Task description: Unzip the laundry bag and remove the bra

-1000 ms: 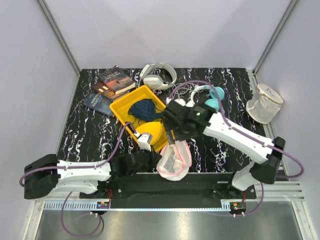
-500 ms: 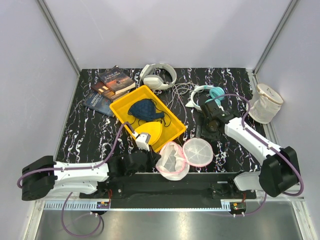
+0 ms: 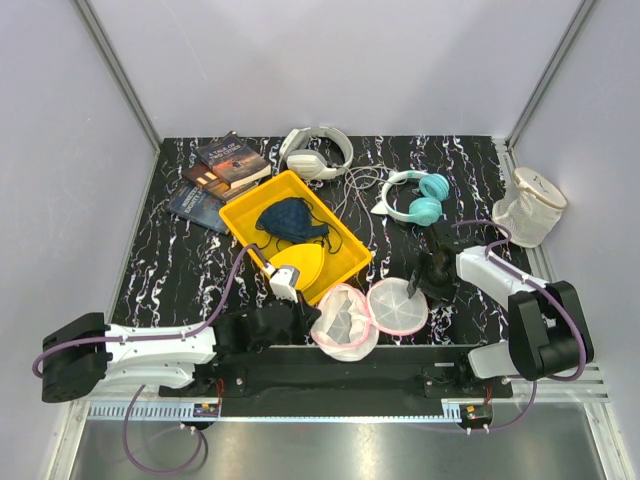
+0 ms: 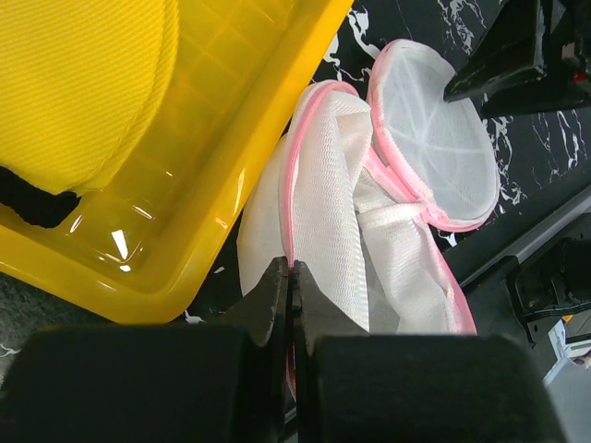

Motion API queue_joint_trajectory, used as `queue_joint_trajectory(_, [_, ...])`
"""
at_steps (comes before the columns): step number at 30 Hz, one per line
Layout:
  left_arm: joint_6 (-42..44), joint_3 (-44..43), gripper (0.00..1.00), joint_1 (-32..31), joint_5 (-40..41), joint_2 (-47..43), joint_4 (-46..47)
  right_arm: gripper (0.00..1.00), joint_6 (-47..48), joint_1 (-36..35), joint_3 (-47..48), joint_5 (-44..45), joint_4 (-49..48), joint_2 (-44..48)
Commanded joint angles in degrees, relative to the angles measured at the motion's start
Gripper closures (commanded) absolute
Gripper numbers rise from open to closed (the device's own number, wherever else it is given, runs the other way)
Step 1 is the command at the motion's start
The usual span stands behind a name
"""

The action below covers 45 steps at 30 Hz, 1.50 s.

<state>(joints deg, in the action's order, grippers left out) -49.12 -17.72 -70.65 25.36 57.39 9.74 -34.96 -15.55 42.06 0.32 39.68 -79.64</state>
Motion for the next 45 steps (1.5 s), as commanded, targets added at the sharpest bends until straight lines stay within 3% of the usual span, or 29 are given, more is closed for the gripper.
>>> queue_joint_trajectory(1, [-0.1,-0.2,1.00,0.1,2.0,-1.1,1.8,0.34,-3.3,0.6,-0.8,-0.7,-0.9,-0.3])
queue_joint_trajectory(5, [-0.4,-0.5,1.00,0.1,2.9,-1.5,0.5,0.38,-4.3,0.6,-1.9,0.4,-0.6,-1.3])
queue_joint_trajectory(12, [-0.6,-0.6,1.00,0.1,3.8,-2.2,-0.4,0.58,-5.1,0.6,-1.7,1.0,-0.7,-3.7])
queue_joint_trajectory(17, [-0.2,-0.8,1.00,0.2,3.6,-1.6,-0.3,0.92,-3.7,0.6,-0.4,-0.1,-0.6,-1.9])
queue_joint_trajectory(20, [0.2,-1.1,1.00,0.1,3.2,-0.4,0.5,1.00,-1.7,0.5,4.3,3.0,5.7,1.7])
queue_joint_trajectory(25, [0.9,-1.8,1.00,0.2,2.2,2.5,3.0,1.00,4.0,0.3,14.9,2.8,11.3,7.8])
queue_joint_trajectory(29, [2.6,-3.1,1.00,0.1,2.1,5.4,5.2,1.00,8.6,-1.9,23.0,4.2,20.0,5.2])
queue_joint_trajectory(34, [3.3,-4.5,1.00,0.4,1.4,8.3,6.9,1.00,11.1,-14.0,30.6,12.2,26.1,-0.9])
queue_joint_trajectory(40, [3.8,-4.7,1.00,1.0,0.5,9.8,9.4,1.00,8.9,-27.2,37.3,15.4,28.0,-7.0])
queue_joint_trajectory(45, [3.9,-5.0,1.00,1.7,-0.5,11.3,11.7,0.99,7.1,-33.8,42.7,17.0,30.4,-12.6])
